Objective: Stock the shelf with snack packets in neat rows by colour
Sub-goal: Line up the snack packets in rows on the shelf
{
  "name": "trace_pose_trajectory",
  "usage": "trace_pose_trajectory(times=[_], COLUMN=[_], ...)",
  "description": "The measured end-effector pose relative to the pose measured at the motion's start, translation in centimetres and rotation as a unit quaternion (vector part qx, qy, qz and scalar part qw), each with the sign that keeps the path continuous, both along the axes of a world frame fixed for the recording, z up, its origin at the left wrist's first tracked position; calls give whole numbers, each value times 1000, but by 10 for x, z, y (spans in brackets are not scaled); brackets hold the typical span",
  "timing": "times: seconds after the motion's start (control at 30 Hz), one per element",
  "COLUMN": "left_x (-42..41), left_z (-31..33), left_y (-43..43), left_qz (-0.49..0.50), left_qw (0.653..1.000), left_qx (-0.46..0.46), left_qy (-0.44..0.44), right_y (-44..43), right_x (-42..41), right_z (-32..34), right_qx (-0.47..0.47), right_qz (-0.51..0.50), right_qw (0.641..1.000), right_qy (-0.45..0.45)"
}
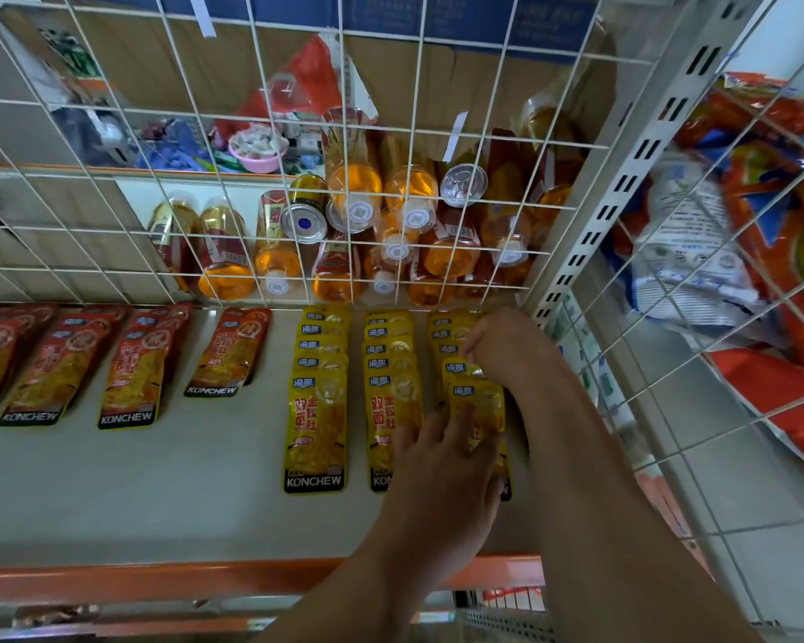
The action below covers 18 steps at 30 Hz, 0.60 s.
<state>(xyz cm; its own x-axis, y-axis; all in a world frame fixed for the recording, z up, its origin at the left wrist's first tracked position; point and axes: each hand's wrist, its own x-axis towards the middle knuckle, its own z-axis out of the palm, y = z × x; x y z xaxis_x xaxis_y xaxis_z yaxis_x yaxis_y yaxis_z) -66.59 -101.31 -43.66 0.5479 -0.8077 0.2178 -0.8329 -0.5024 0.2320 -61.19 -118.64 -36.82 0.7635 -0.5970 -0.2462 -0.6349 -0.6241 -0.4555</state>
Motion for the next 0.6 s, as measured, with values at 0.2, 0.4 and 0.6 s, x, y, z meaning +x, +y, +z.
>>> trace_pose_trajectory(times=[0.2, 0.4, 0.6], left_x=[2, 2, 1], left_z=[-4, -5, -4], left_y=[-4, -5, -4], left_qz=[16, 18, 19], left_qw=[1000, 999, 1000], left_qx=[-2, -3, -9], left_qy=[-7, -27, -20], right_y=[2, 1, 7], right_x=[7, 10, 4], right_z=[0, -6, 0], right_qx=[-2, -34, -45], right_qz=[-4, -12, 15], right_qw=[1000, 998, 997], right_qy=[20, 46, 54])
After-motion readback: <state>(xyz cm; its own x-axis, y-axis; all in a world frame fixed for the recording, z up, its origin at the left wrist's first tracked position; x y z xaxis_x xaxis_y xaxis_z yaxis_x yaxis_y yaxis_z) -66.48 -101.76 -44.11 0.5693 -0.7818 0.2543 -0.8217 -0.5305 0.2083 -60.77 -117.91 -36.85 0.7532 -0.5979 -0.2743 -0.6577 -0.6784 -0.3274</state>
